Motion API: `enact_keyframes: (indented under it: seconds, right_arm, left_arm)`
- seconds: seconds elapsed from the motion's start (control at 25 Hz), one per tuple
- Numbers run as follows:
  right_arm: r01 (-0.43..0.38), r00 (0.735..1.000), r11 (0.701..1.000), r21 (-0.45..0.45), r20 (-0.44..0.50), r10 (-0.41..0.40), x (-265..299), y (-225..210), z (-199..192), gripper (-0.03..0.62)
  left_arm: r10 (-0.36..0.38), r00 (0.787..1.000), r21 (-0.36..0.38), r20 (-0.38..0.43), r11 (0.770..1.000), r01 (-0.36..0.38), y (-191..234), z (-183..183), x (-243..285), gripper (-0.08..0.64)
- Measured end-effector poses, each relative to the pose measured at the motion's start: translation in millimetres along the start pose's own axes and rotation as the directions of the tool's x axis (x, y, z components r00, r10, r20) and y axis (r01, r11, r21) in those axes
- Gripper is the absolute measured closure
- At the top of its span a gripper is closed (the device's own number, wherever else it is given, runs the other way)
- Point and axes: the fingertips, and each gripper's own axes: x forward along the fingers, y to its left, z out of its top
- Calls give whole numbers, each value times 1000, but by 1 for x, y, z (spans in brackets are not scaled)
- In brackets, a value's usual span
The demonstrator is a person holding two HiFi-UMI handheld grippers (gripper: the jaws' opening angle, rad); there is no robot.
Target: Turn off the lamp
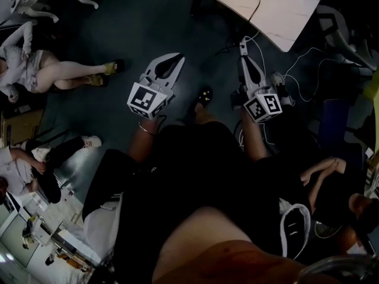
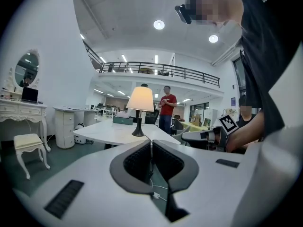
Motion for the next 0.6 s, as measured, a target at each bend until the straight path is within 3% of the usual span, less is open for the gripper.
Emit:
enact_keyframes:
  seconds: [0.24,0.44,0.6]
  right_arm:
    - [24,999,999,-33,-33,-25,6,-12,2,586]
    - [94,994,995,-28,-48,-95,13,-32,-2,575]
    - [145,988,989,-19,-54,-146,22,-55,0,560]
  left_arm:
    - [-52,999,50,4,997,52,1,7,24,552]
    - [-79,996,18,-52,997,80,5,-2,47,552]
    - [-167,983,6,-81,986,168,3,-14,77,552]
